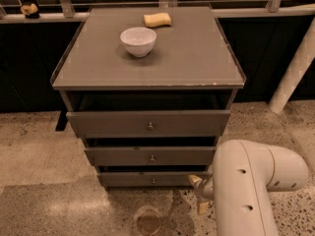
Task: Open bottom drawer
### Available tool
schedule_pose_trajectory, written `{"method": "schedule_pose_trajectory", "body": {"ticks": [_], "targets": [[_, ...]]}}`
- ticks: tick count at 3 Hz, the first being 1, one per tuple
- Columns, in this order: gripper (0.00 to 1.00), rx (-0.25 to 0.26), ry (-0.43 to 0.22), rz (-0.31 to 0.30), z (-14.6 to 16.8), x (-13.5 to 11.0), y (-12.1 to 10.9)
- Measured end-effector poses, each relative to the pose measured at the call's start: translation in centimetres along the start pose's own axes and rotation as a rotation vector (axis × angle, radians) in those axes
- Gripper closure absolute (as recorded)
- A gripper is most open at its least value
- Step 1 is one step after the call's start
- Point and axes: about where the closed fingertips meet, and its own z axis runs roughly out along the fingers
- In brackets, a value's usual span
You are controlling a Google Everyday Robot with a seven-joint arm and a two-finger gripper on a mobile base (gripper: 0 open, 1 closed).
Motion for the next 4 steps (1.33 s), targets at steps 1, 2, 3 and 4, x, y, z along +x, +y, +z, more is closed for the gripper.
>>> {"method": "schedule_pose_trajectory", "body": {"ticks": [1, 2, 3, 4], "targets": [[0.00, 0.079, 0.027, 0.000, 2.0, -0.3, -6.6], [0.00, 0.103, 0.040, 0.018, 4.5, 1.4, -6.9], [0.00, 0.108, 0.041, 0.017, 4.6, 1.4, -7.1], [0.19, 0.108, 0.041, 0.017, 4.6, 1.4, -7.1]]}}
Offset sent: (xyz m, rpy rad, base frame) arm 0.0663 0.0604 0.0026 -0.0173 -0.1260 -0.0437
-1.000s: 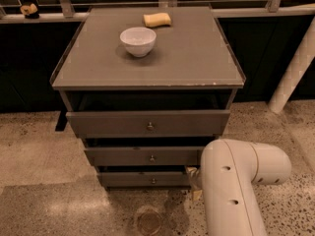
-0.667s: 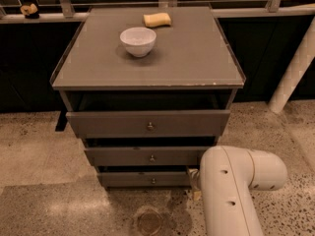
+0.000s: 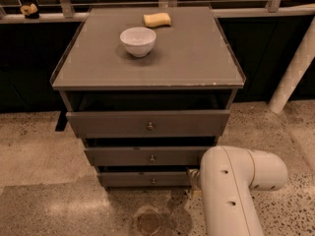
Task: Open bottom drawer
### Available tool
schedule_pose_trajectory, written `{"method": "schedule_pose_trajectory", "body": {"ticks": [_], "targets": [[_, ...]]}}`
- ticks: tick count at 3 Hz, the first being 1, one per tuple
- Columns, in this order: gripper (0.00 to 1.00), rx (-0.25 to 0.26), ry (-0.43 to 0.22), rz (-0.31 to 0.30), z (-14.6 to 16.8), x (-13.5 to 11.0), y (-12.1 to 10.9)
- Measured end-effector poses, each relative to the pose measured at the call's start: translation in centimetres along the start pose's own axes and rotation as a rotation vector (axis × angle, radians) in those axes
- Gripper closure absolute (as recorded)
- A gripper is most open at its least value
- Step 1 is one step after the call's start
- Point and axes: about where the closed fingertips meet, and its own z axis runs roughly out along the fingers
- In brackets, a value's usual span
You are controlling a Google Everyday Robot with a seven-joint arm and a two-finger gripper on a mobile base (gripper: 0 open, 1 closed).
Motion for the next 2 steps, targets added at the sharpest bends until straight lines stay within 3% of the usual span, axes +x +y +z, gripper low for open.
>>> {"method": "schedule_pose_trajectory", "body": {"ticks": [2], "targets": [[0.64, 0.000, 0.000, 0.000, 0.00, 0.00, 0.00]]}}
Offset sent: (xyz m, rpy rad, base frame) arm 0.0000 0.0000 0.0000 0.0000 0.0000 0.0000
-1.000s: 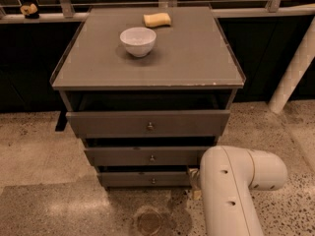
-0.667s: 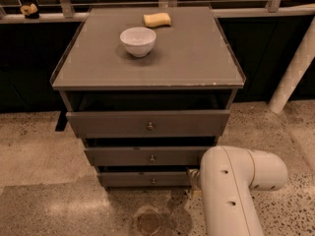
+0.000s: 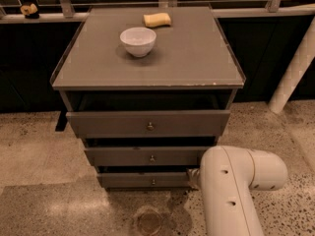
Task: Open bottom drawer
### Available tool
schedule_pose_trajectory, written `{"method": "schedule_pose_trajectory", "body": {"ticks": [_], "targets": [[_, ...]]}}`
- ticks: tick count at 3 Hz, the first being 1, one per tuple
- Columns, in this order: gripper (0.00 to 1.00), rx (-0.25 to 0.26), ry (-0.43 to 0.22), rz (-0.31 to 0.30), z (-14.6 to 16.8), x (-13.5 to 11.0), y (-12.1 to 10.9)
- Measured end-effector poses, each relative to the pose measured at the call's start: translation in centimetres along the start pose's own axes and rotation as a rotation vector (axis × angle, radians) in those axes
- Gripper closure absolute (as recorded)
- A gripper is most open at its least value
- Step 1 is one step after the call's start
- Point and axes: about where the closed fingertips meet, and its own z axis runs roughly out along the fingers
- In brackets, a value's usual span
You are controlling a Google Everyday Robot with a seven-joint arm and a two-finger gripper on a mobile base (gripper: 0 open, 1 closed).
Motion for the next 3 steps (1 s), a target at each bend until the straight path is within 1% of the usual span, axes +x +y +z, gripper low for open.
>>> {"method": "schedule_pose_trajectory", "body": {"ticks": [1, 2, 3], "targets": [[0.89, 0.000, 0.000, 0.000, 0.0, 0.0, 0.0], [1.00, 0.000, 0.000, 0.000, 0.0, 0.0, 0.0], [1.00, -0.030, 0.025, -0.019, -0.6, 0.8, 1.1]]}}
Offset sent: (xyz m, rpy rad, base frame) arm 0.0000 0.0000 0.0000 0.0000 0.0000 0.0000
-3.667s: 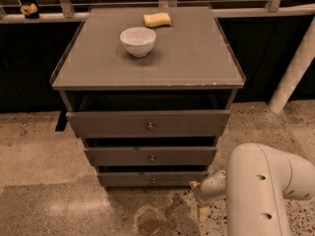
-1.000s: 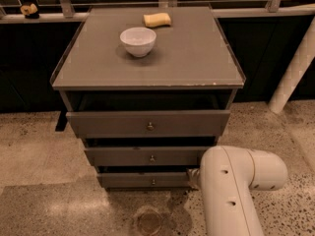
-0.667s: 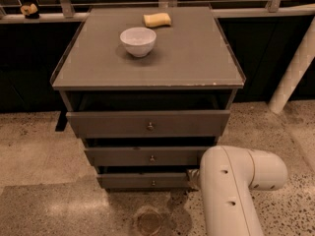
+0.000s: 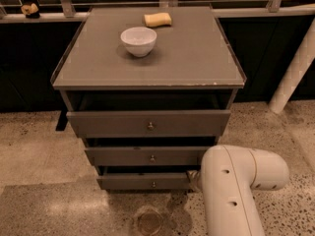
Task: Open bottom drawer
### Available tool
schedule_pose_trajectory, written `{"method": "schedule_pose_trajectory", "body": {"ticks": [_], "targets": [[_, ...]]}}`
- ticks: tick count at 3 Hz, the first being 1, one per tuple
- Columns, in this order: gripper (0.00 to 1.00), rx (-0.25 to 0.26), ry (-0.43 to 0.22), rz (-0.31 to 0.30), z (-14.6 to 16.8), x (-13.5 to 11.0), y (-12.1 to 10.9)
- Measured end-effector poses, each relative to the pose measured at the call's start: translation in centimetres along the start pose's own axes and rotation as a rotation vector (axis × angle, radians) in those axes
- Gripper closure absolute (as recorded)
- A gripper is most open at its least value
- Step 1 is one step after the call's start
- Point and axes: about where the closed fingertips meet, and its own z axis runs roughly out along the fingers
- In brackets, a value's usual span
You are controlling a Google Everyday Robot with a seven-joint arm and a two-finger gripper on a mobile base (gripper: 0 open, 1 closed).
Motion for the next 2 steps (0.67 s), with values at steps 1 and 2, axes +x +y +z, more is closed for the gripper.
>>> {"method": "schedule_pose_trajectory", "body": {"ticks": [1, 2], "targets": [[1.00, -0.014, 0.012, -0.003, -0.56, 0.26, 0.48], [1.00, -0.025, 0.027, -0.002, -1.40, 0.52, 0.68]]}}
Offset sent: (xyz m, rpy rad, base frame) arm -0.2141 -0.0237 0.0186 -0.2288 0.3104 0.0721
